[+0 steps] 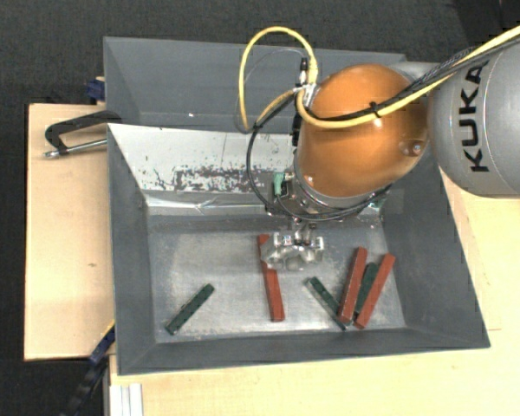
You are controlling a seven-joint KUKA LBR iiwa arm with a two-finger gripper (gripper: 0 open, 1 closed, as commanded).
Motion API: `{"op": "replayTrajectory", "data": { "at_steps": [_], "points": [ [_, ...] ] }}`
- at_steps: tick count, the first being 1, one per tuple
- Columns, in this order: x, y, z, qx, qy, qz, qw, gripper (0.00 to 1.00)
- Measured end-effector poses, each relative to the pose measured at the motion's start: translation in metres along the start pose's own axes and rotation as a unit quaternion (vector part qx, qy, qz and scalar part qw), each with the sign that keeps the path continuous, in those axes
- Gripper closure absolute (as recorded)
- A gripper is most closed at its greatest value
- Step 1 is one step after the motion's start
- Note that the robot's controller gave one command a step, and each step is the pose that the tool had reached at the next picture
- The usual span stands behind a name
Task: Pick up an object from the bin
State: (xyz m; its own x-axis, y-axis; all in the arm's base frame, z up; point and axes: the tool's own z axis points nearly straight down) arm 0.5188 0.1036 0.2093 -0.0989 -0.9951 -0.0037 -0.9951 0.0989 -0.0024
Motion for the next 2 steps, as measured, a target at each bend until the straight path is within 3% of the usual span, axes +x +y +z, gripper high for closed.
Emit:
{"op": "replayTrajectory", "data": {
  "at_steps": [1, 2],
  "points": [
    [0.014, 0.002, 0.035, 0.001, 0.0001, 0.010, 0.9999, 1.00],
    [0.027, 0.010, 0.062, -0.001, 0.0009, 0.012, 0.9999, 0.00]
  ]
}}
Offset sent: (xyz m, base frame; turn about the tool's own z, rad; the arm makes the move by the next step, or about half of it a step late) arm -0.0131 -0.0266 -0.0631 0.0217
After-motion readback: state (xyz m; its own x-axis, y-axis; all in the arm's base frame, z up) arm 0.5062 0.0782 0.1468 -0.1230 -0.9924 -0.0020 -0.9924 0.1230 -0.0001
